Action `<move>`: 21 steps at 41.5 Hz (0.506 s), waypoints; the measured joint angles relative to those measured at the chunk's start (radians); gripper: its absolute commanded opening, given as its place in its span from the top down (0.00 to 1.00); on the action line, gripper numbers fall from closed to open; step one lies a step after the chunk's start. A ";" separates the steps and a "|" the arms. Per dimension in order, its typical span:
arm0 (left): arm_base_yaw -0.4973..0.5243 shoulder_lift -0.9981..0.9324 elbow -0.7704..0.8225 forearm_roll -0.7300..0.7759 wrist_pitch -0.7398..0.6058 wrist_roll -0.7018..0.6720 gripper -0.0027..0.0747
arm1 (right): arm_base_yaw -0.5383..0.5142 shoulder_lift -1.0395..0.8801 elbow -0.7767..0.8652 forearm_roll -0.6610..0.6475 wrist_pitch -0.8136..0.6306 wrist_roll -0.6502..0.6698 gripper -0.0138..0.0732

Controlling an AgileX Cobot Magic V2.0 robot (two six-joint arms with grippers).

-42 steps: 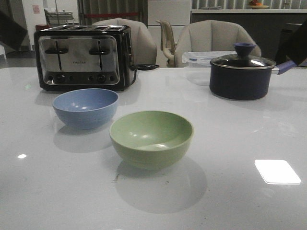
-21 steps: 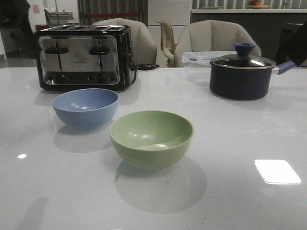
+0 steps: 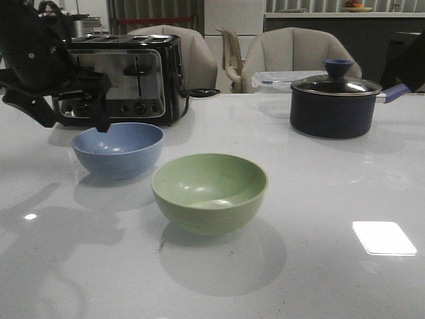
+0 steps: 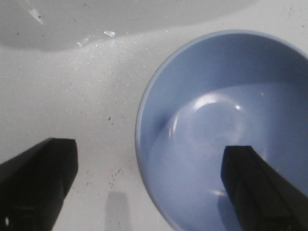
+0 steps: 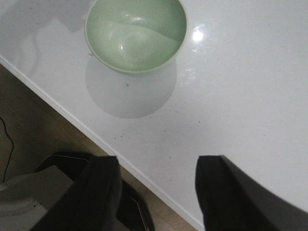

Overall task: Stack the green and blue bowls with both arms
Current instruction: 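Lower the left gripper onto the rim of the light blue bowl and grasp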

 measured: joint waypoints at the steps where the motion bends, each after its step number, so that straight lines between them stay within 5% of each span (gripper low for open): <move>1: 0.000 0.012 -0.007 0.002 -0.003 0.000 0.12 | 0.000 0.000 0.000 0.000 0.000 0.000 0.31; 10: 0.000 0.097 -0.037 0.002 -0.012 0.000 0.17 | 0.000 0.000 0.000 0.000 0.000 0.000 0.31; 21: 0.000 0.107 -0.044 0.002 -0.012 0.000 0.64 | 0.000 0.000 0.000 0.000 0.000 0.002 0.31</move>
